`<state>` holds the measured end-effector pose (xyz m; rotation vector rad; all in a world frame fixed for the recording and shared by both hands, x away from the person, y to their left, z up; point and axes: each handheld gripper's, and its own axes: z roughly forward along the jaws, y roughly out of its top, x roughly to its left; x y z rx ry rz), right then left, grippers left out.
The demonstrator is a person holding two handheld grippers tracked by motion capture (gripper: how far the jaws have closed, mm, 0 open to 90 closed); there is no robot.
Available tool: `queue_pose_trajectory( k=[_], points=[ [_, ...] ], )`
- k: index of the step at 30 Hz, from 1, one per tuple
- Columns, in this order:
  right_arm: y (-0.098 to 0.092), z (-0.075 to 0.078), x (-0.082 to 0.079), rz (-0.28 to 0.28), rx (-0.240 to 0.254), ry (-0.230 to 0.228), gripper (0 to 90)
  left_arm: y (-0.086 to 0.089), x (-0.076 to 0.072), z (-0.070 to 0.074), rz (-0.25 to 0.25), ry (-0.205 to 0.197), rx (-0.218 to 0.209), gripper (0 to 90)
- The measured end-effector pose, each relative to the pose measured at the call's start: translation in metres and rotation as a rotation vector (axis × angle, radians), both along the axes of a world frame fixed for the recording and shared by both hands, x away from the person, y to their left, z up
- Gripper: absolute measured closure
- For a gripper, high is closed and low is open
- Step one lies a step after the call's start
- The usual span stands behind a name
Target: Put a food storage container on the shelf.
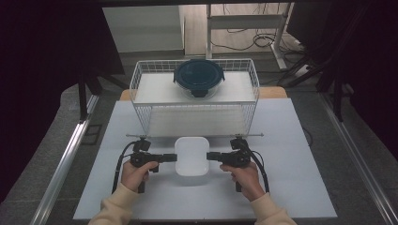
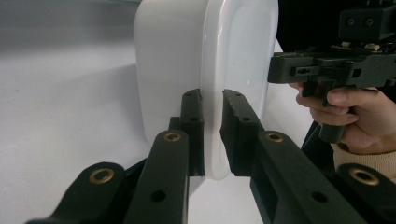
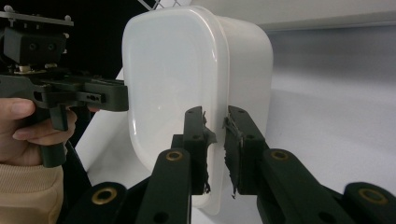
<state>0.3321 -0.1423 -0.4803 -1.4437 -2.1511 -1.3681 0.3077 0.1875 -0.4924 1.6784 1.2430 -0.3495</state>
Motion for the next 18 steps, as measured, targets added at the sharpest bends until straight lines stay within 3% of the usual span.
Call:
queue_pose_trajectory(
  k=[4,11,18],
  points=[
    [0.0,0.008,-0.003,0.01,0.007,-0.023,78.8,0.002,-0.003,0.007,0.001,-0.029,-0.009,79.7],
    [-0.001,0.031,-0.011,0.027,0.025,-0.093,79.1,0.001,-0.014,0.031,0.005,-0.117,0.005,79.8],
    [-0.004,0.049,-0.016,0.04,0.027,-0.152,79.3,-0.001,-0.018,0.051,-0.004,-0.177,0.021,79.8]
  ],
)
